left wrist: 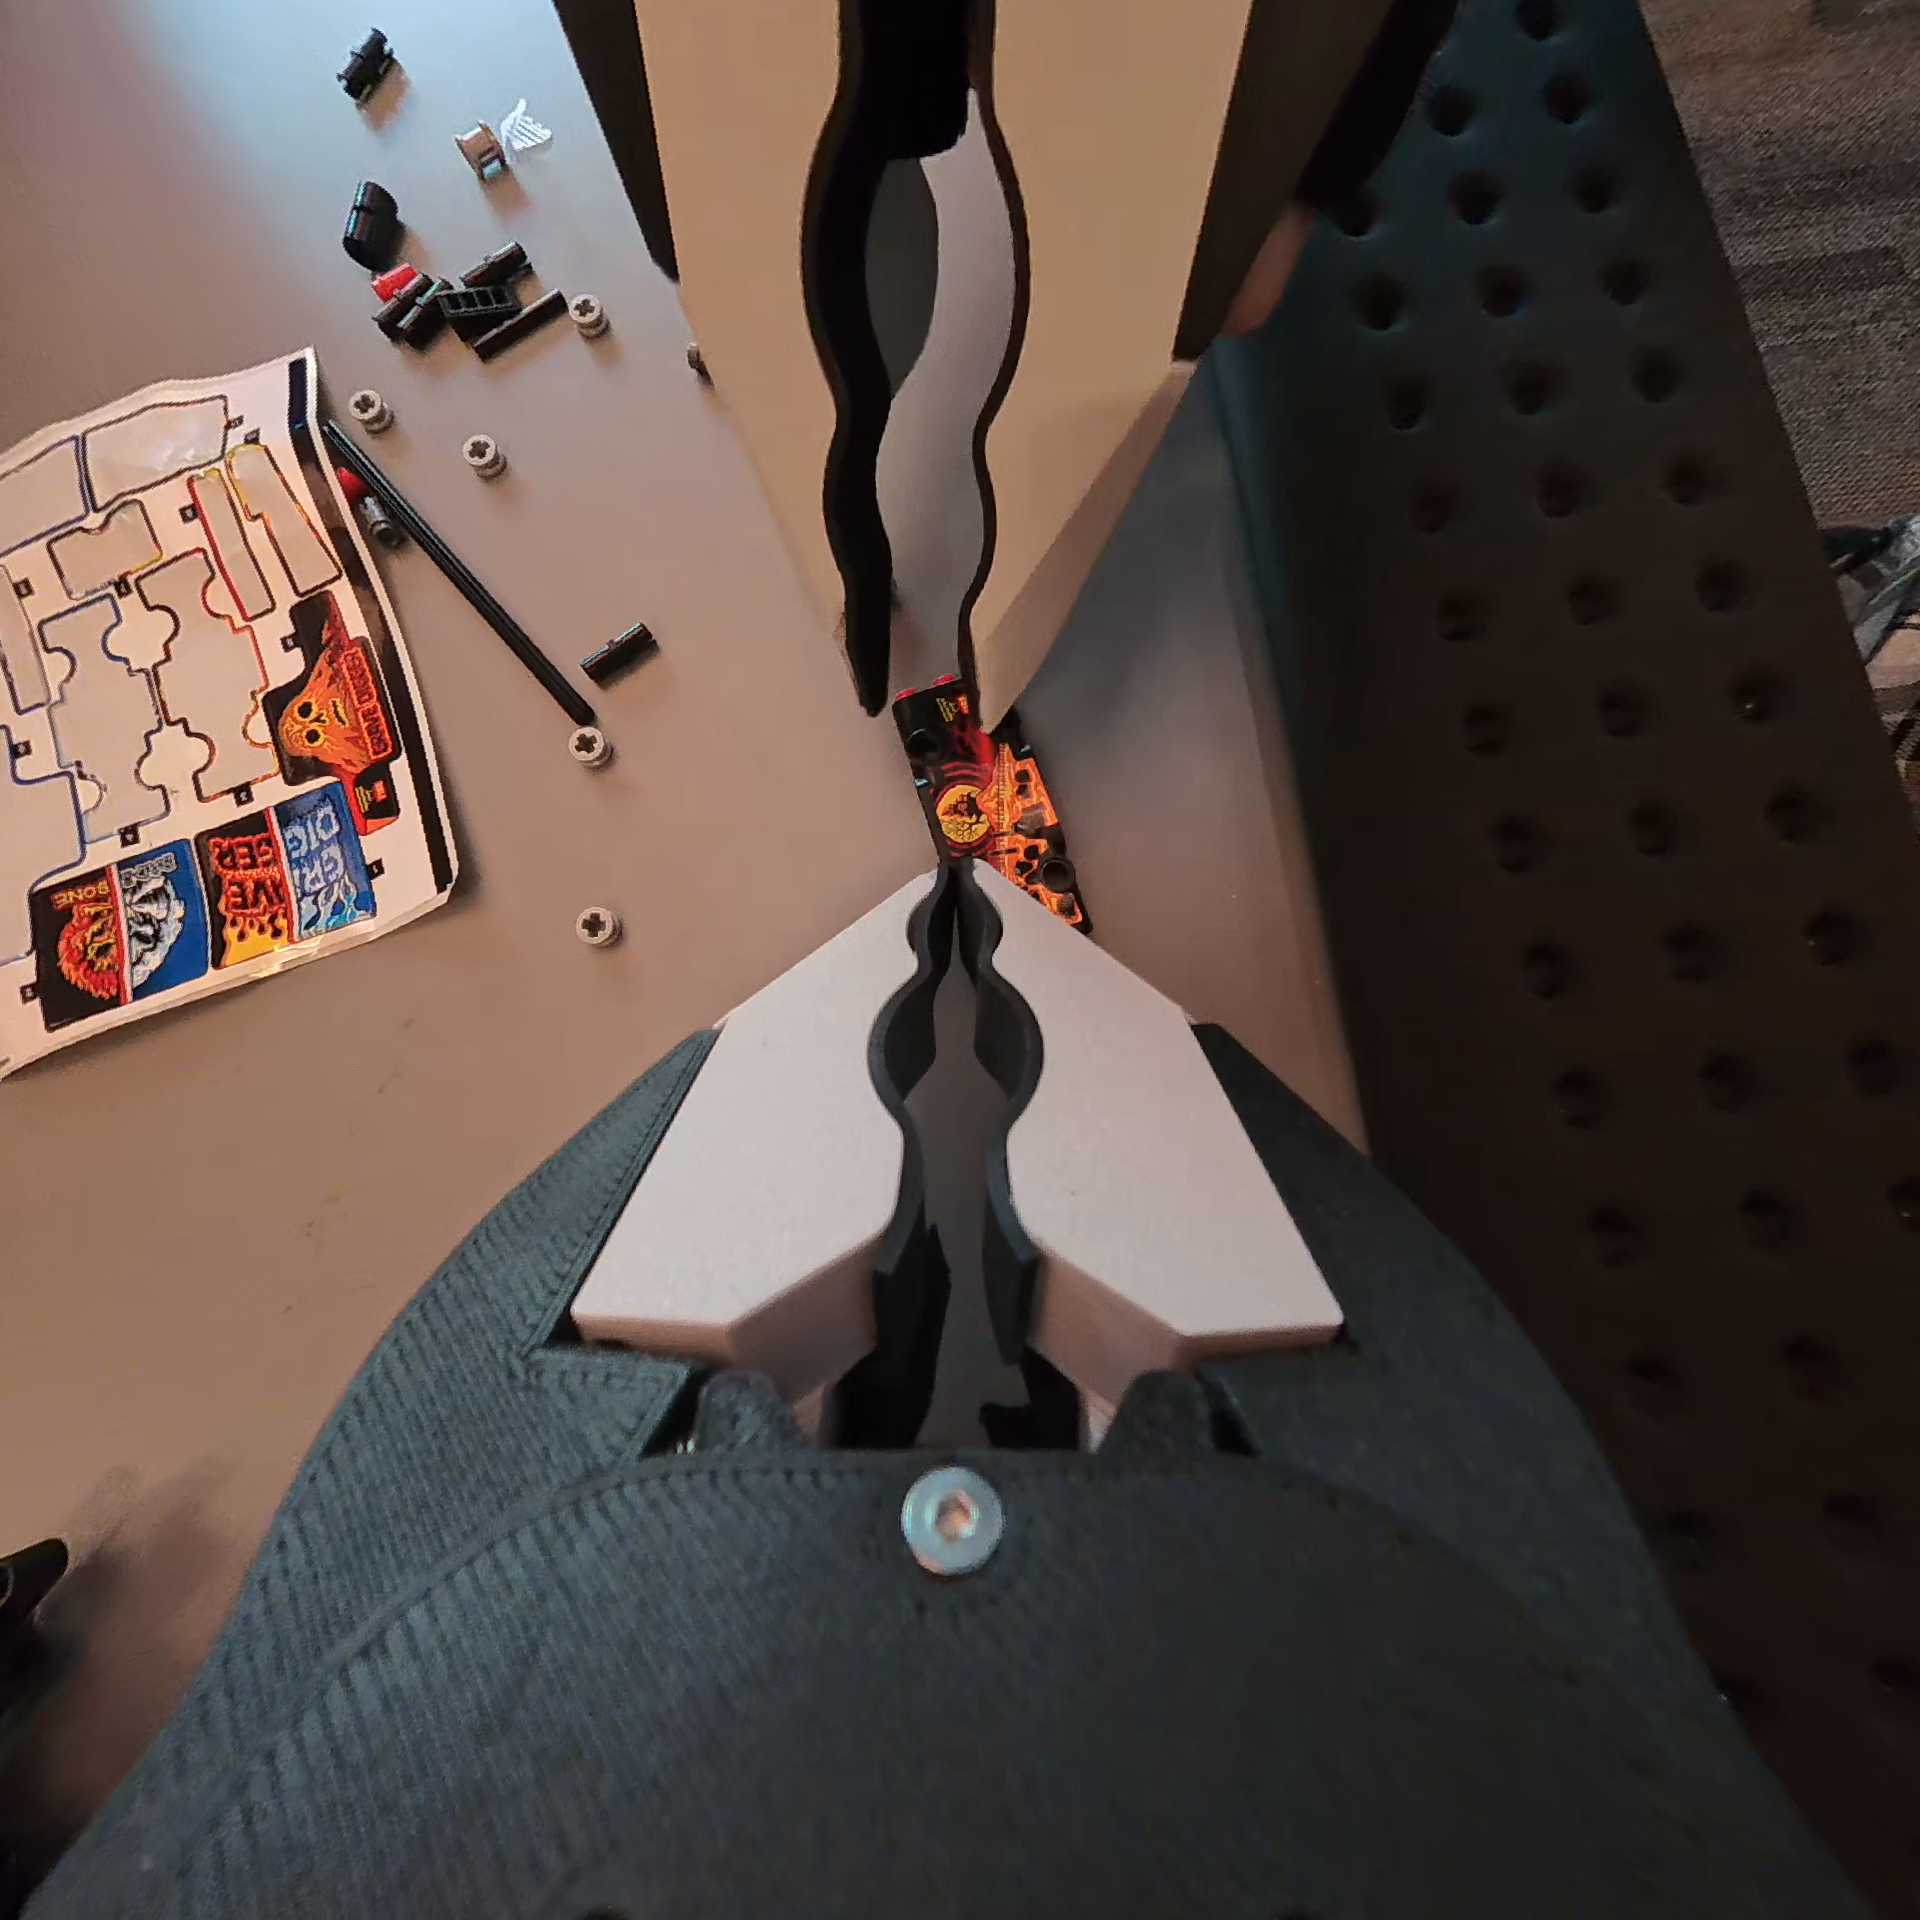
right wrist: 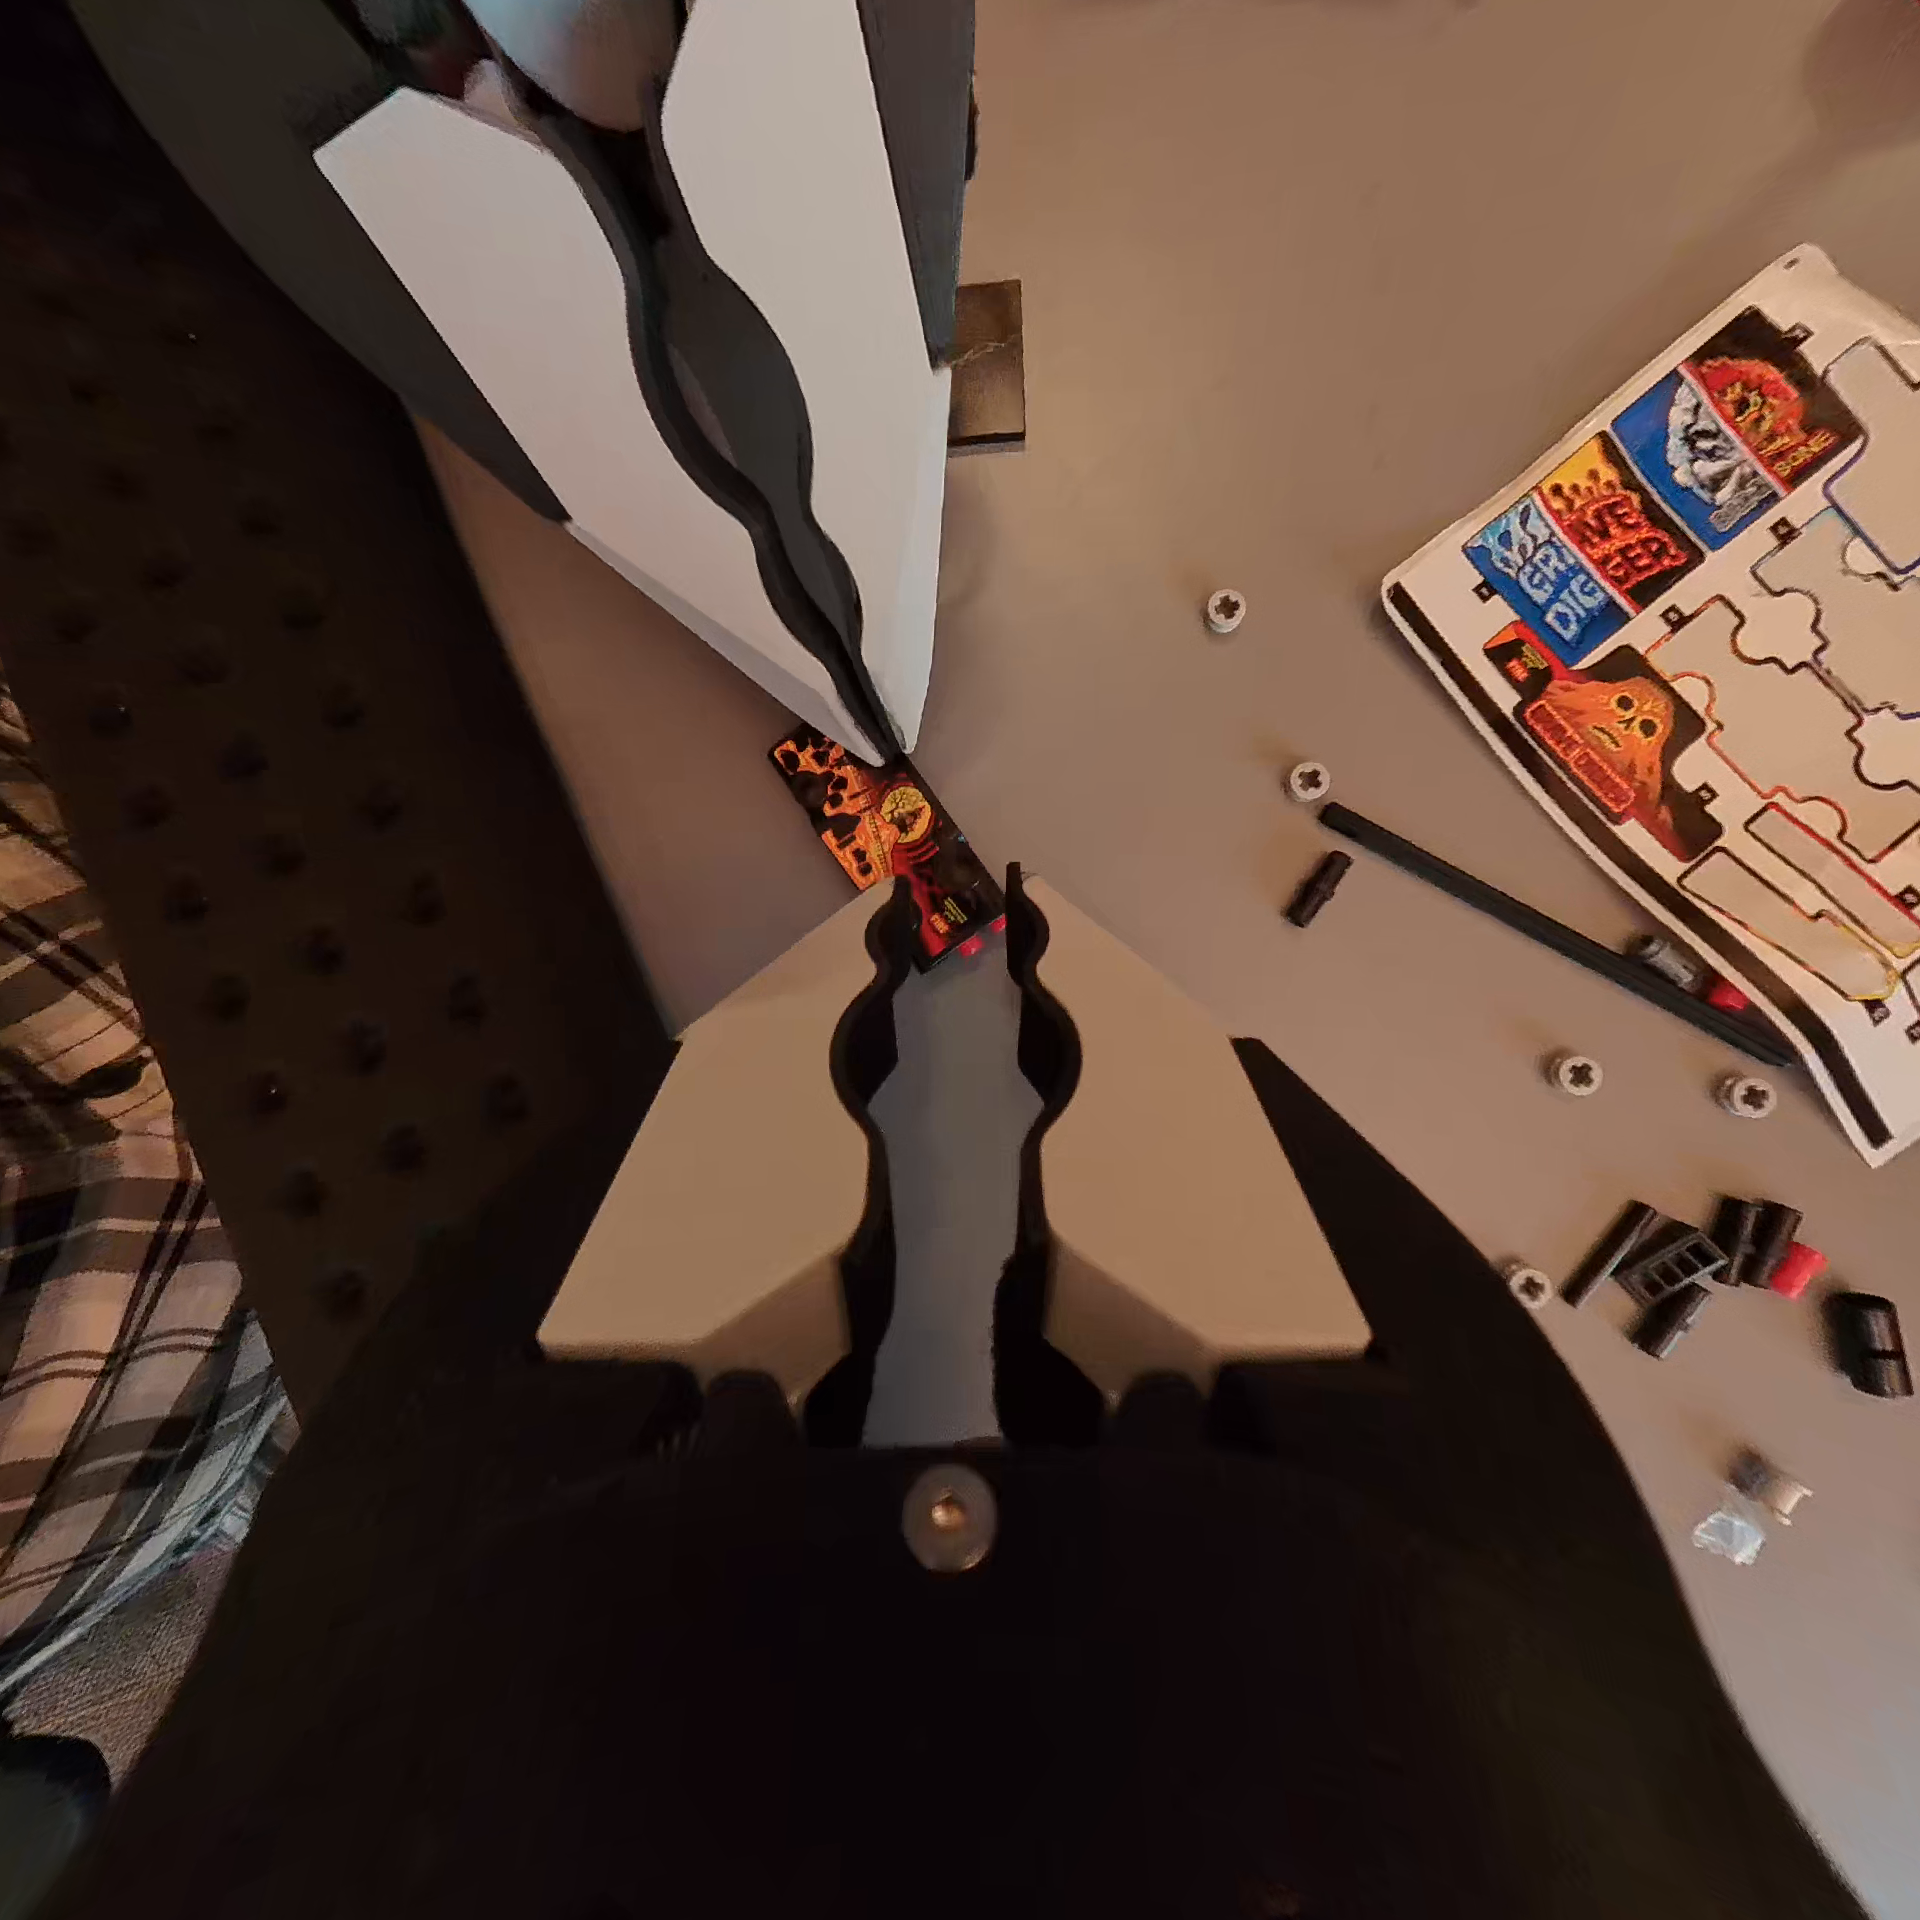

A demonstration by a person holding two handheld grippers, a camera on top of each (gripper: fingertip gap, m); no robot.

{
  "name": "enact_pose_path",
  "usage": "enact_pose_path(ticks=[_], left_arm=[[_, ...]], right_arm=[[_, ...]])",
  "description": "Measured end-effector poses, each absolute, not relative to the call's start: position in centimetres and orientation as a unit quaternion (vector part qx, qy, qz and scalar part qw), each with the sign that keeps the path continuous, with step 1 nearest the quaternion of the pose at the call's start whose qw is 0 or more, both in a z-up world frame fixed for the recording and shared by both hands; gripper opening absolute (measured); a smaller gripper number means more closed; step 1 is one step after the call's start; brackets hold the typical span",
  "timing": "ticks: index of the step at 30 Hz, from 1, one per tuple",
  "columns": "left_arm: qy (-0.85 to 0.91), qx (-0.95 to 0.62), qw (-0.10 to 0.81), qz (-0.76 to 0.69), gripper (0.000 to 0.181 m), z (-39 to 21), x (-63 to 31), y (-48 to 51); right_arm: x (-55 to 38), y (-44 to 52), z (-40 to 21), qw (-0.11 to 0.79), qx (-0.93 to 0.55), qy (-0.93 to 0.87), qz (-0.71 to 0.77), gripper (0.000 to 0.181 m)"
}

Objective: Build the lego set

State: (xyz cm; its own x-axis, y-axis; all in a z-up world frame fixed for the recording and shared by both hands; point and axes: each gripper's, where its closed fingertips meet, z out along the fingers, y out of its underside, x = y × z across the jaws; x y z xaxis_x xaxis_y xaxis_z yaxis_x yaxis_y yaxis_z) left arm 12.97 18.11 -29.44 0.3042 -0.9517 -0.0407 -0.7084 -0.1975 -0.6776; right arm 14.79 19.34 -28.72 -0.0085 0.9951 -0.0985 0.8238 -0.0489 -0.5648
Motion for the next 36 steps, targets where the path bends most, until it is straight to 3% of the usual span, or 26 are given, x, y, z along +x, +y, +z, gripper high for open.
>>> enact_pose_path(ticks=[12,20,36], left_arm=[[0.561,-0.744,0.308,-0.194,0.000,-29.4,13.0,18.1],[0.566,-0.738,0.309,-0.196,0.023,-29.1,13.7,17.8],[0.571,-0.736,0.303,-0.201,0.016,-29.2,14.0,17.3]], right_arm=[[15.3,19.4,-29.3,0.160,-0.667,-0.670,0.284,0.000],[15.3,19.4,-29.3,0.162,-0.666,-0.670,0.286,0.000],[15.4,18.8,-28.8,0.166,-0.650,-0.678,0.301,0.000]])
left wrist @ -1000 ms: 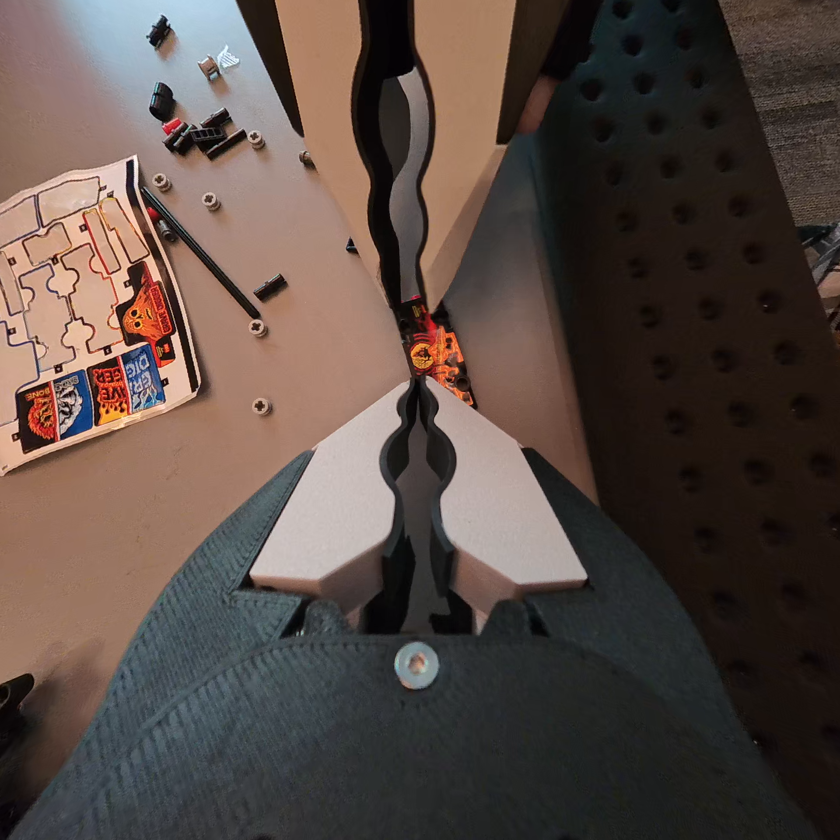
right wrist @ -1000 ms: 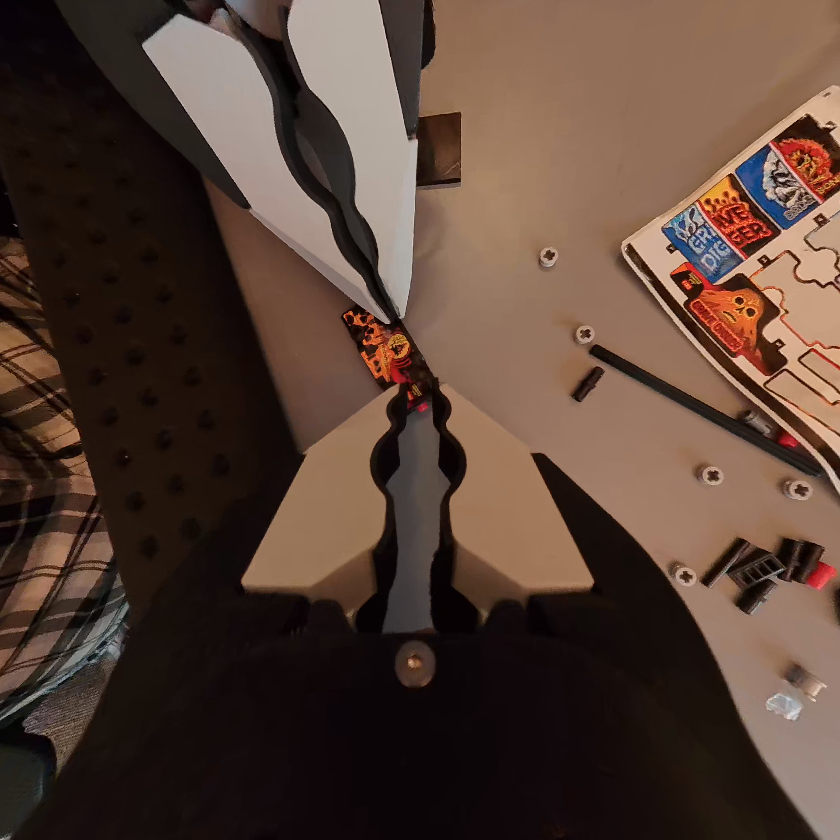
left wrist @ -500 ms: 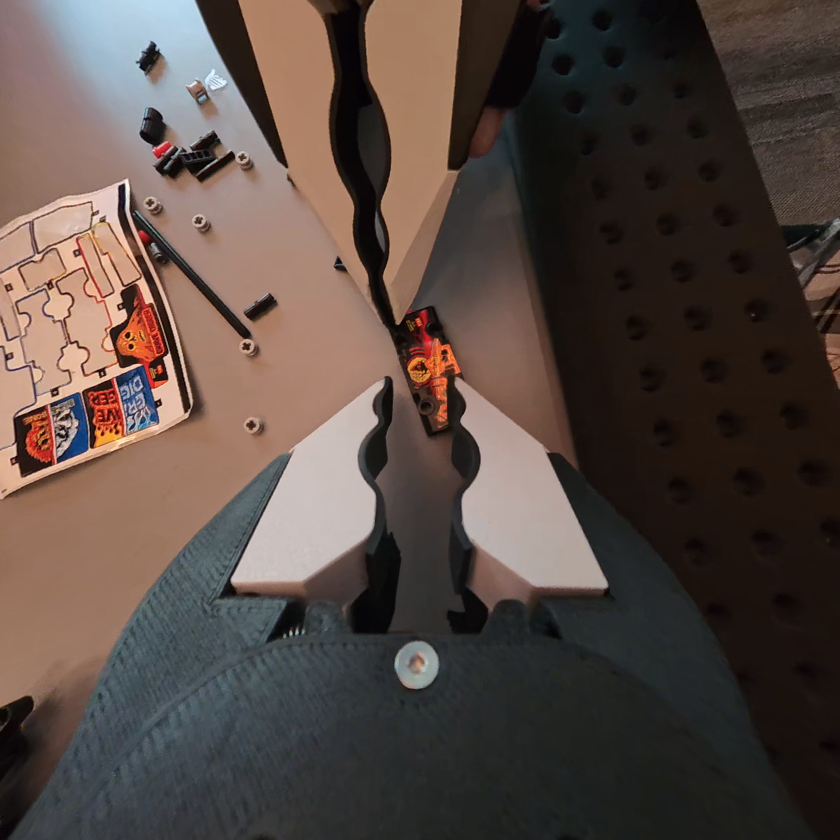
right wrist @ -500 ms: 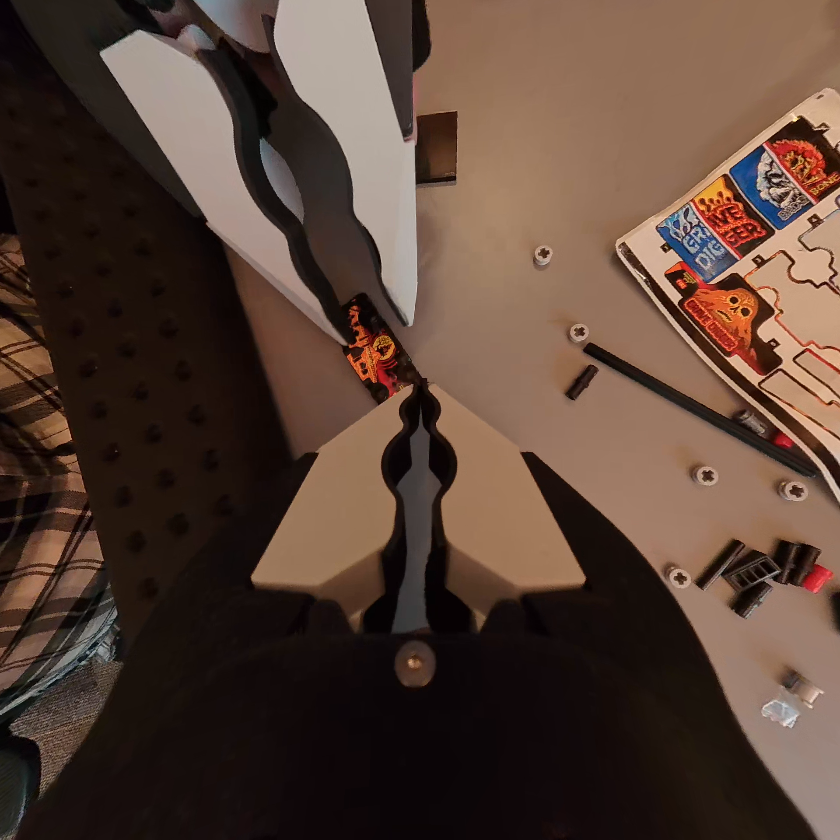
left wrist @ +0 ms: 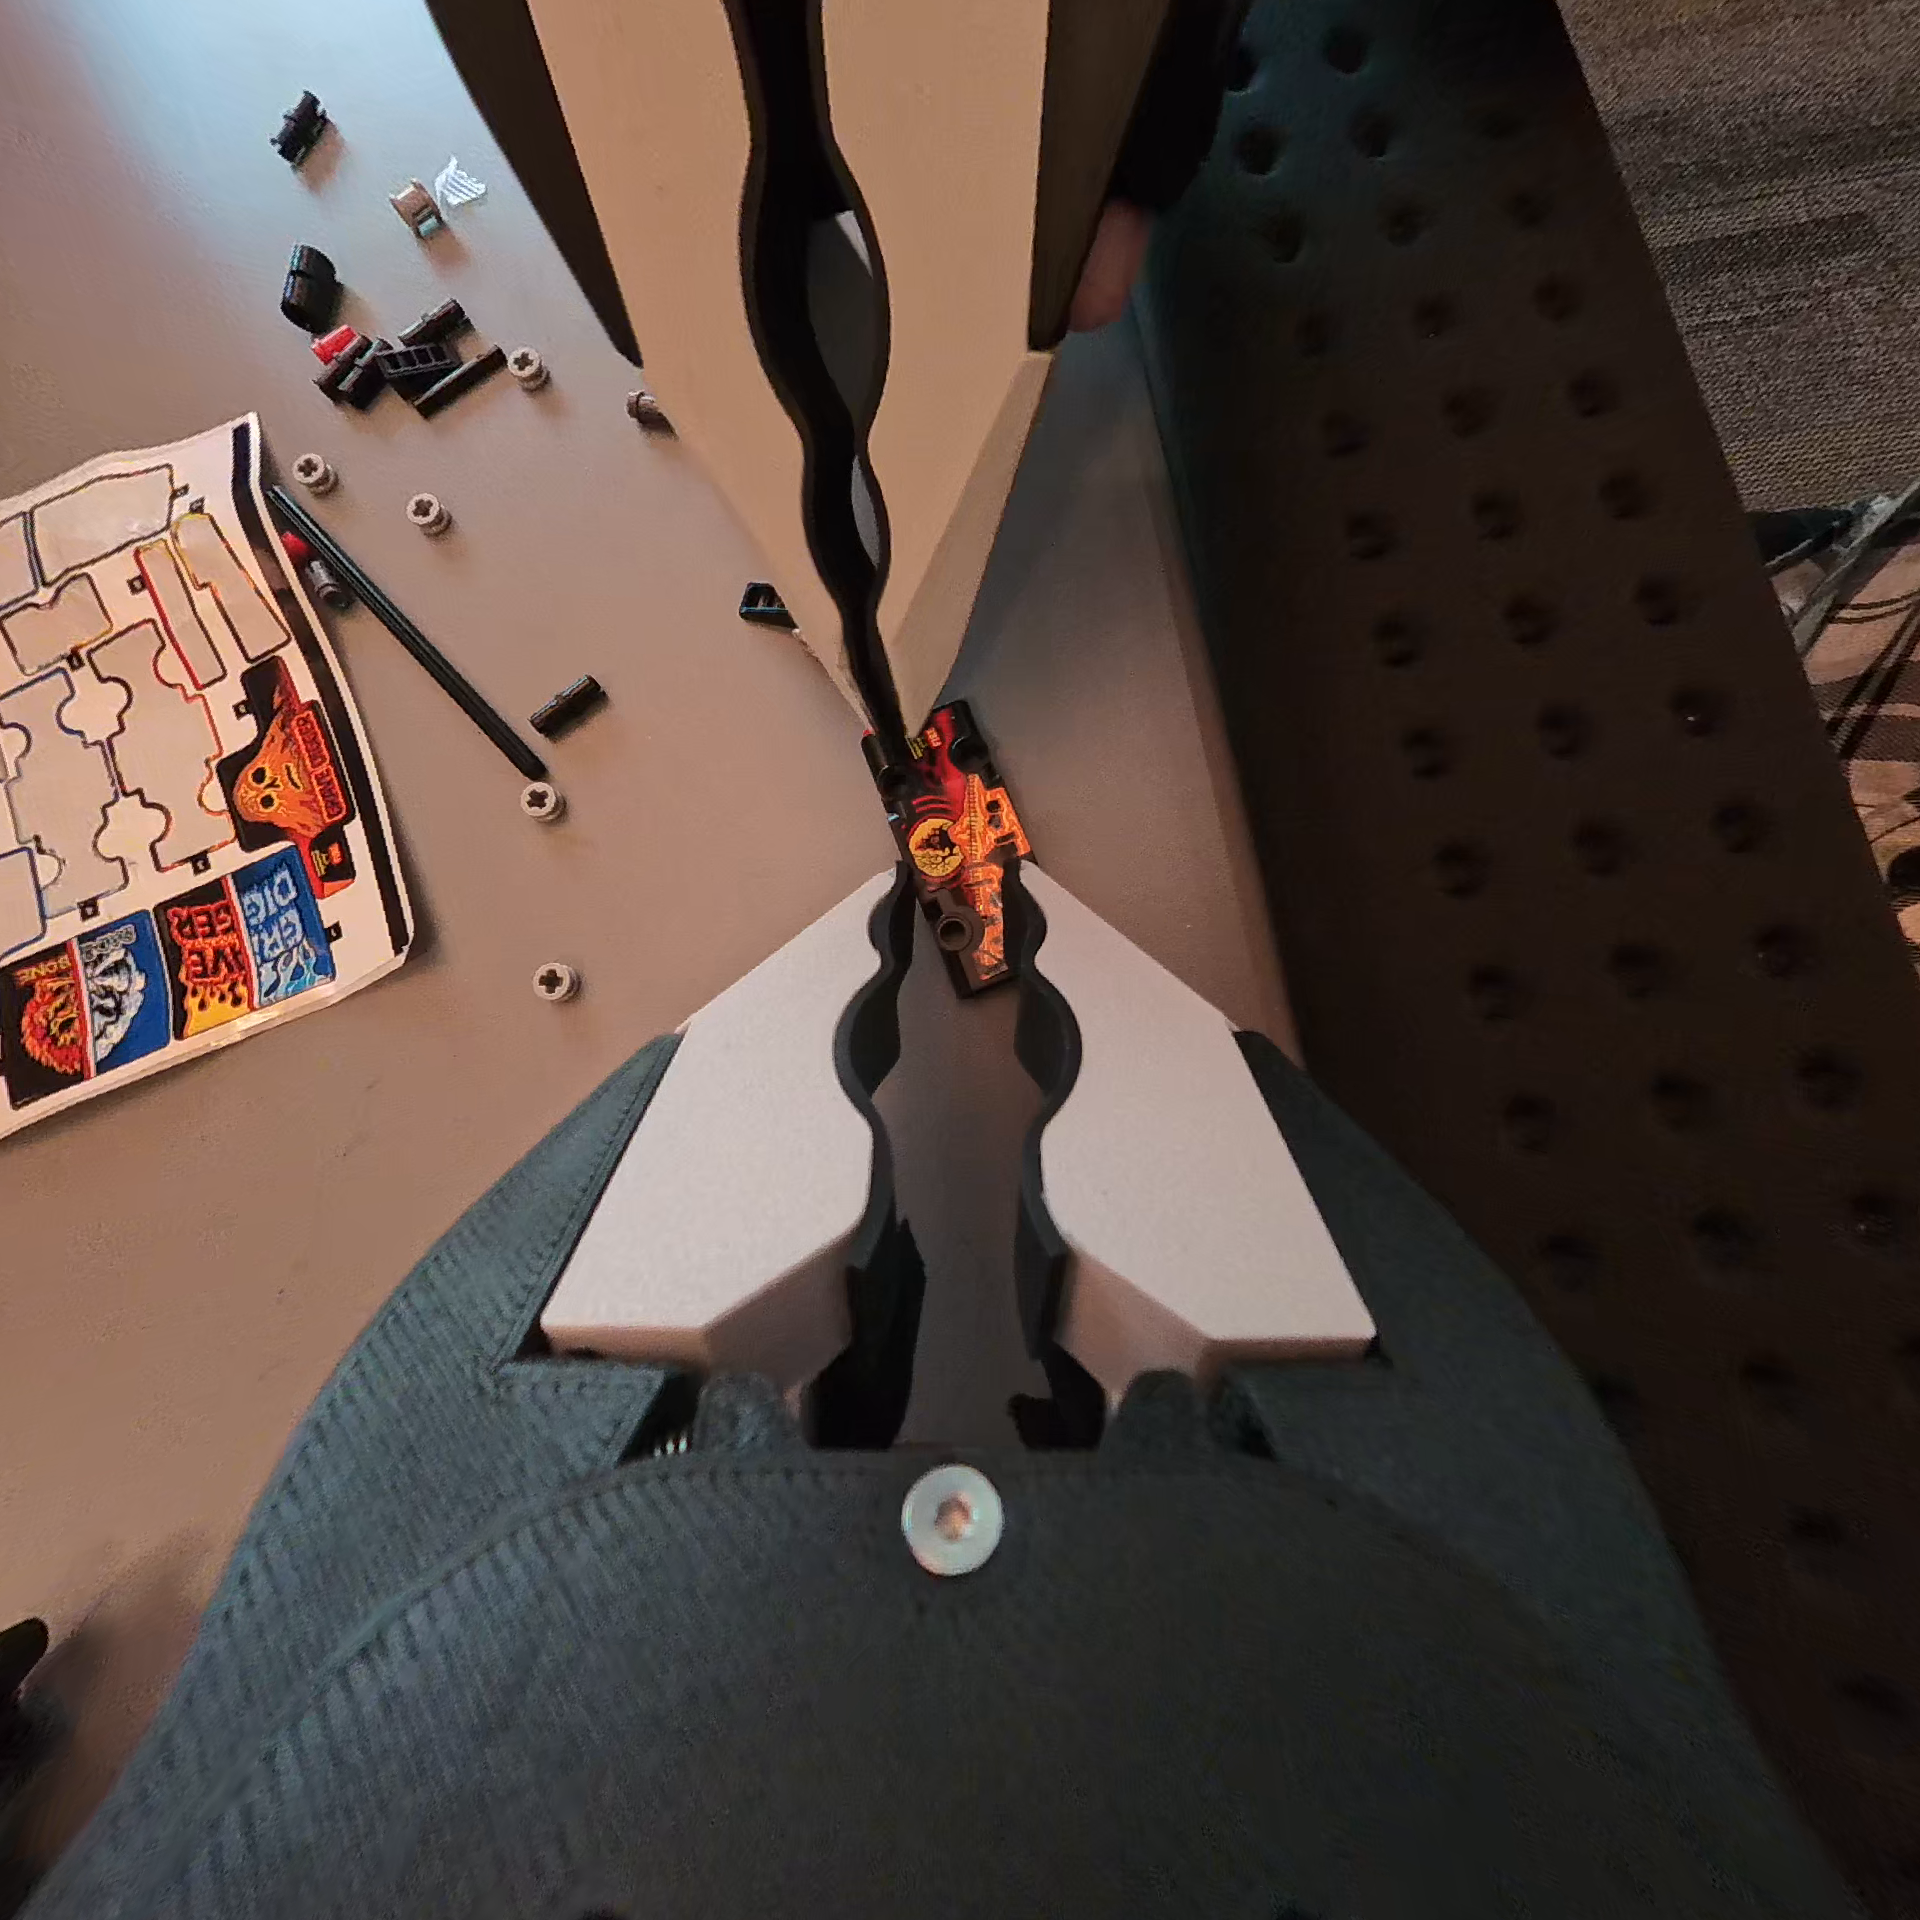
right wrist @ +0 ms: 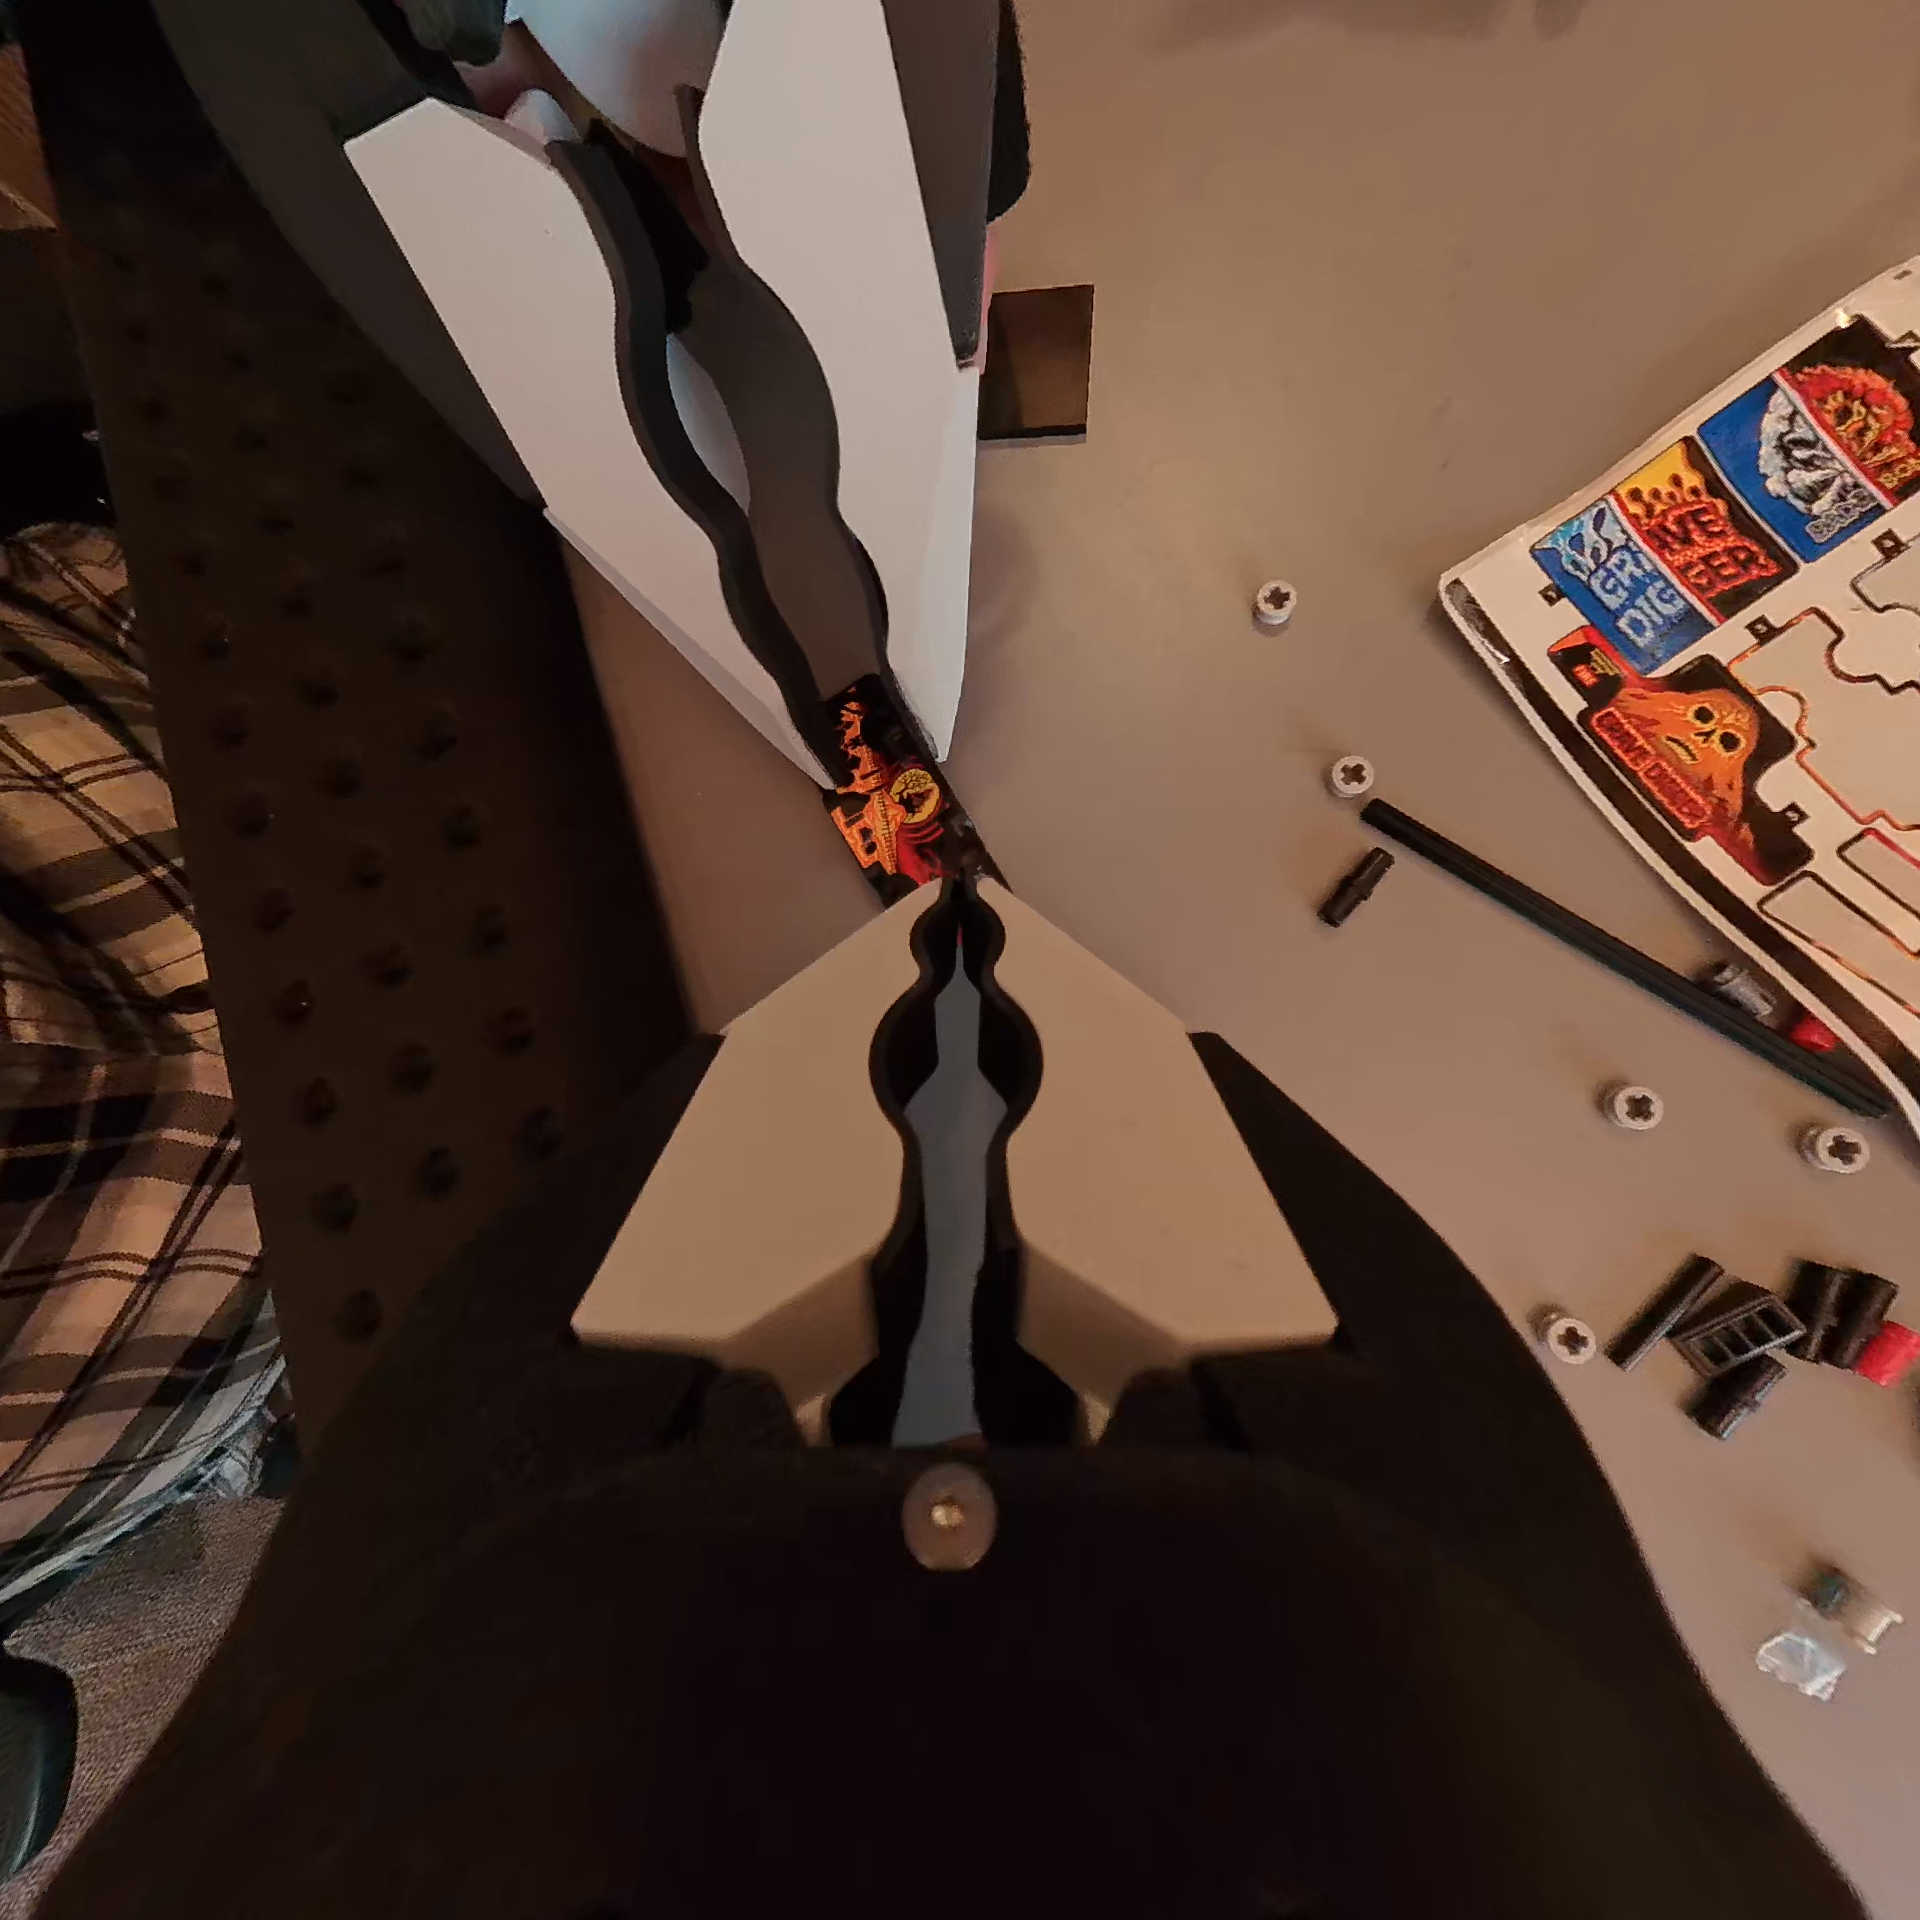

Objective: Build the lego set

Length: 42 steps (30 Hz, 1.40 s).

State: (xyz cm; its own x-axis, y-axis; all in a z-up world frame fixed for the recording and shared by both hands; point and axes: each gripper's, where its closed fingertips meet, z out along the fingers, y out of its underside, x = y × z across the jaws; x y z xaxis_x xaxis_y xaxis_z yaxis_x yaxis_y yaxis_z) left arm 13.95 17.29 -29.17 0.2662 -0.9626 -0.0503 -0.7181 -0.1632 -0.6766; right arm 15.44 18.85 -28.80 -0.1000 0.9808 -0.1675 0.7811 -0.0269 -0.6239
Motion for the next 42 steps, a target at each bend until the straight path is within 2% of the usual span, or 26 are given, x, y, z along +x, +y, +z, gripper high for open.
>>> enact_pose_path(ticks=[4,9,21,30,40,42], left_arm=[[0.572,-0.735,0.303,-0.200,0.016,-29.14,13.95,17.27],[0.573,-0.735,0.303,-0.201,0.015,-29.13,13.98,17.19],[0.578,-0.730,0.306,-0.199,0.015,-29.08,13.90,17.24],[0.578,-0.730,0.310,-0.192,0.021,-28.99,13.94,17.44],[0.583,-0.726,0.308,-0.198,0.028,-28.94,14.21,17.06],[0.584,-0.726,0.304,-0.199,0.028,-29.09,14.25,16.93]], right_arm=[[15.31,18.56,-28.68,0.171,-0.645,-0.681,0.300,0.000],[15.33,18.91,-29.05,0.172,-0.643,-0.687,0.291,0.014],[16.00,18.36,-28.99,0.163,-0.608,-0.717,0.300,0.010],[16.01,18.42,-29.04,0.177,-0.608,-0.715,0.295,0.000],[15.89,18.23,-29.00,0.183,-0.607,-0.712,0.301,0.000],[16.01,18.23,-28.97,0.186,-0.605,-0.714,0.299,0.006]])
